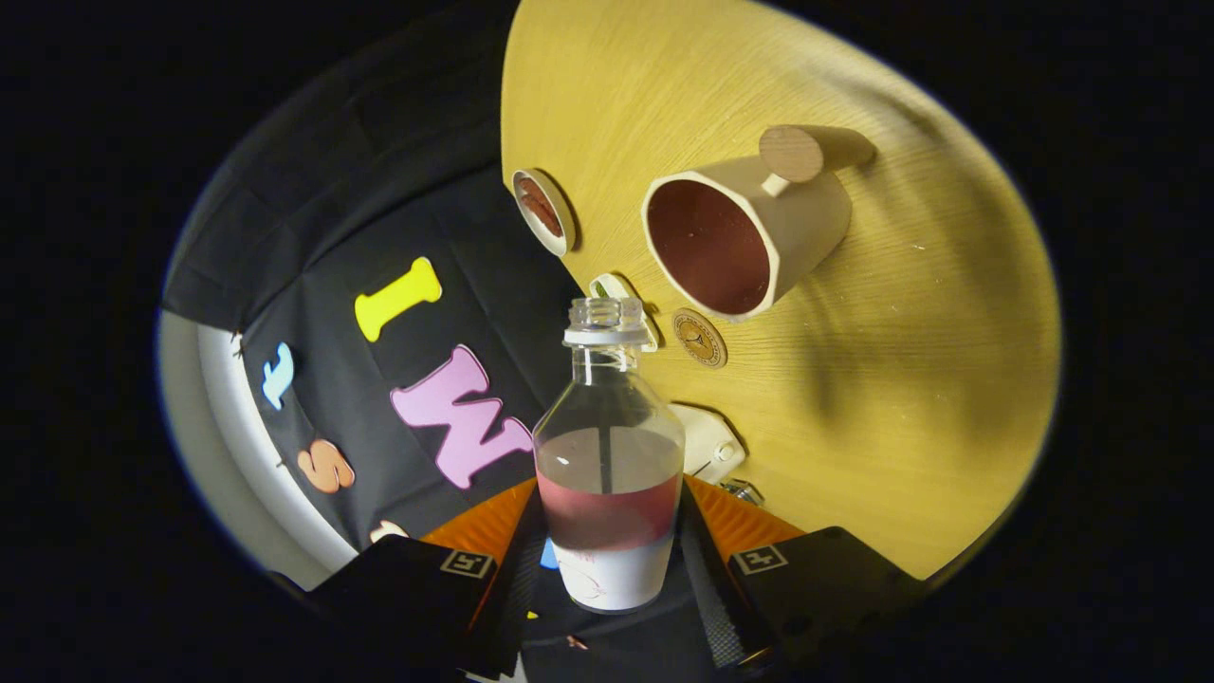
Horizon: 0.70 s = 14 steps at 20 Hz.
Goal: Take the bottle from table, then pour the juice into the cup, finally place the bottle on the coaster
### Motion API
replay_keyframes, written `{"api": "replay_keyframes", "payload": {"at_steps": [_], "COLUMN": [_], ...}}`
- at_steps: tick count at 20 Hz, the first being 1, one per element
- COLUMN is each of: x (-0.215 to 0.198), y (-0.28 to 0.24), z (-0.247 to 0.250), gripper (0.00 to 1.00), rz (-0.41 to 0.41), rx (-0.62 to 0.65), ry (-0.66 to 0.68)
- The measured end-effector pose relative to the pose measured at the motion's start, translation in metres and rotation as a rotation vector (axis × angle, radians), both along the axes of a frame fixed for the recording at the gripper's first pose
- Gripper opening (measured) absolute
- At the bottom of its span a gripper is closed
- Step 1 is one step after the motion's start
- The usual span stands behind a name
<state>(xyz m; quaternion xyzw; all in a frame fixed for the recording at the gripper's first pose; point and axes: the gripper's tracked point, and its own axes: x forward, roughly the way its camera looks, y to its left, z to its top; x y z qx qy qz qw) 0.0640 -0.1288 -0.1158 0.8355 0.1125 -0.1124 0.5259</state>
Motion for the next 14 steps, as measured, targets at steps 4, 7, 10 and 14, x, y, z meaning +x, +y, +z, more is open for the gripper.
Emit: {"api": "replay_keyframes", "payload": {"at_steps": [4, 7, 10, 14], "x": [-0.002, -0.004, -0.002, 0.004], "y": [0.017, 0.021, 0.017, 0.005], "z": [-0.011, -0.015, -0.019, -0.02], "gripper": [0.76, 0.76, 0.76, 0.76], "rz": [0.092, 0.135, 0.159, 0.123], "rx": [-0.19, -0.356, -0.538, -0.797], "ry": [-0.024, -0.031, -0.028, -0.012]}}
